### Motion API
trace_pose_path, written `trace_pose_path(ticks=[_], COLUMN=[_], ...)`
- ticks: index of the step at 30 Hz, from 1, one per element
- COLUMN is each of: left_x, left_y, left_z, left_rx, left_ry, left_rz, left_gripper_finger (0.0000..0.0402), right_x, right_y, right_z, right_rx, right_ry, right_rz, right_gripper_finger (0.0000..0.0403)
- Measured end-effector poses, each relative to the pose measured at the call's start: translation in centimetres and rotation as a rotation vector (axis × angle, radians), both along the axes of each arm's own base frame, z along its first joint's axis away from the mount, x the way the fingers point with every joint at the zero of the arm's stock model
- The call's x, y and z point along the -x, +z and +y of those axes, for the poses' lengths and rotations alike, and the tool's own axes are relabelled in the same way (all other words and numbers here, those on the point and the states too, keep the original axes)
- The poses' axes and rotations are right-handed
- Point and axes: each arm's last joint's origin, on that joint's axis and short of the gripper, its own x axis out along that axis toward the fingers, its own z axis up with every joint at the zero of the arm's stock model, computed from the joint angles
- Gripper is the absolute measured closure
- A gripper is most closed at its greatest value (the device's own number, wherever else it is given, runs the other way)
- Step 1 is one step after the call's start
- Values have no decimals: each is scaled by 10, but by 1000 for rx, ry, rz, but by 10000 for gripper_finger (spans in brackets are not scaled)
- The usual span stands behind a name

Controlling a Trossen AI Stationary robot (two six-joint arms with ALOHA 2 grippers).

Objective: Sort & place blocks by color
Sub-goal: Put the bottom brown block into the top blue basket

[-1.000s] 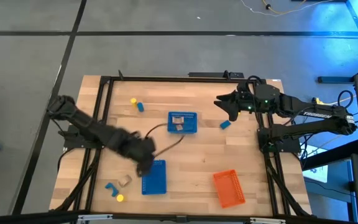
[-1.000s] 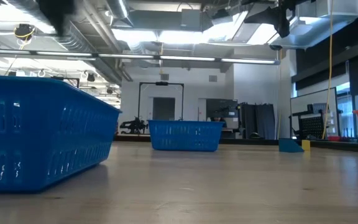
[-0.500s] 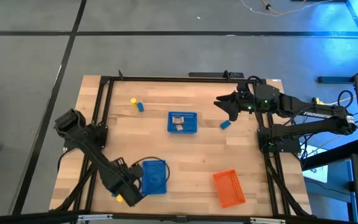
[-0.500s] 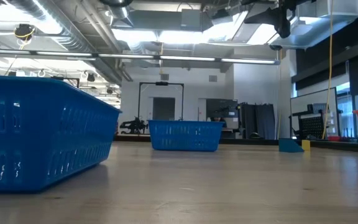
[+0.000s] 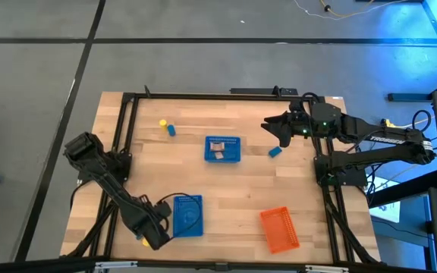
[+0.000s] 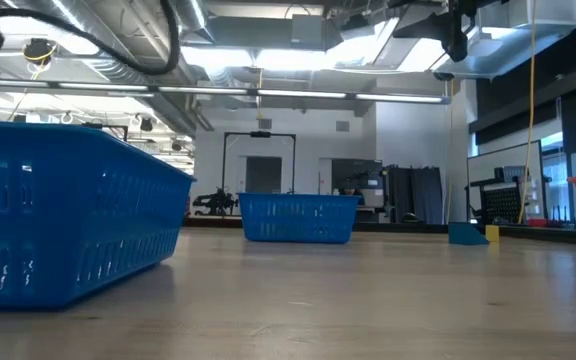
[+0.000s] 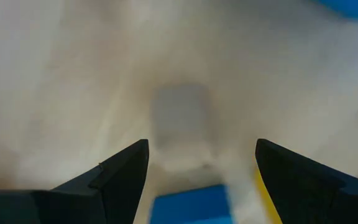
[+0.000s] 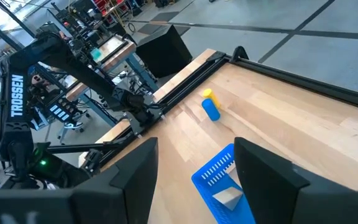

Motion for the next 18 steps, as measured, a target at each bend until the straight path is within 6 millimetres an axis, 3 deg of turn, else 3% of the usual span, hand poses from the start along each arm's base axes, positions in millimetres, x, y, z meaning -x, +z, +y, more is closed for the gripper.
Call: trace_pose_path(ticks=[4, 12, 18], left_x=[2, 7, 11], left_y=[-1, -31, -37], left_z=[4, 10, 15], left_rx=[-43, 53, 38], left_ry=[27, 58, 62], left_rz=[16, 21, 16], left_gripper_finger=[113, 113, 120], right_x=[0, 0, 0], right_y=[0, 0, 0], right_z=[0, 0, 0], right_rx=[4, 25, 25], right_ry=[0, 7, 7], right_rz=[1, 8, 8], right_gripper_finger=[194, 194, 194])
